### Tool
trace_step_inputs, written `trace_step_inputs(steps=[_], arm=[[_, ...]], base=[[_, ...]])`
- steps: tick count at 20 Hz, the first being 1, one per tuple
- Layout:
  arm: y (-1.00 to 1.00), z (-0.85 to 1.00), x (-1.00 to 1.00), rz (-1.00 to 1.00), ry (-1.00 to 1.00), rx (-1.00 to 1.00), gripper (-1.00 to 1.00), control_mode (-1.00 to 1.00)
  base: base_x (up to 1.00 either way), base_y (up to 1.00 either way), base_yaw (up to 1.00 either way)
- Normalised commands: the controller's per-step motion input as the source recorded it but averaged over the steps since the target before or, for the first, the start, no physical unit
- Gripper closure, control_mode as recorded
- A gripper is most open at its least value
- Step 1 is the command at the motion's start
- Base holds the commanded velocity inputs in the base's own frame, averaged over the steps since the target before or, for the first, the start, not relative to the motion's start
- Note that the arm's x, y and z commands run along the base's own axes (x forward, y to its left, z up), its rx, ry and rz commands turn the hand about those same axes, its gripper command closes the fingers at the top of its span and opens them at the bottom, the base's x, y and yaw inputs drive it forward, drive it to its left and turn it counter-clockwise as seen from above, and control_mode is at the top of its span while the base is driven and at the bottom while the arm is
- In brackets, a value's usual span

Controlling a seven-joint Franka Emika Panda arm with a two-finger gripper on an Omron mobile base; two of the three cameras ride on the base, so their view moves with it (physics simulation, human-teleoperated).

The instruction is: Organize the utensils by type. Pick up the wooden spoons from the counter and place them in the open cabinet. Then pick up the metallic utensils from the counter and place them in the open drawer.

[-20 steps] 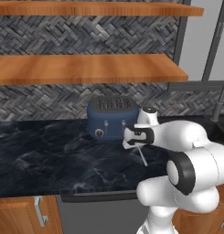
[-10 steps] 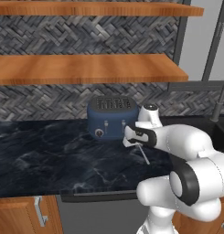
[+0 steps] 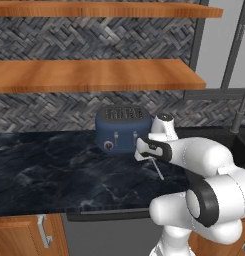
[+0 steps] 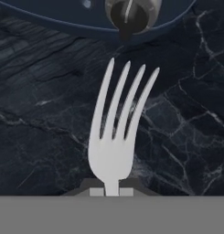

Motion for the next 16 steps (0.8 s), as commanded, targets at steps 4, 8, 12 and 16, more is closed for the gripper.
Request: trace_step_inputs(steps=[4,8,12,16], arm=[[0.0,0.0,-0.08,0.0,-0.01,0.0,1.0,-1.0],[0.0,0.0,0.0,0.0,0.0,0.0,1.0,1.0],[0.0,0.0,0.0,0.0,0.0,0.0,1.0,1.0],[0.0,0.0,0.0,0.0,0.0,0.0,1.0,1.0]], base=[[0.0,0.0,0.0],[-0.7,-0.01,0.0],[-0.95,0.0,0.28],[-0.5,0.0,0.93]])
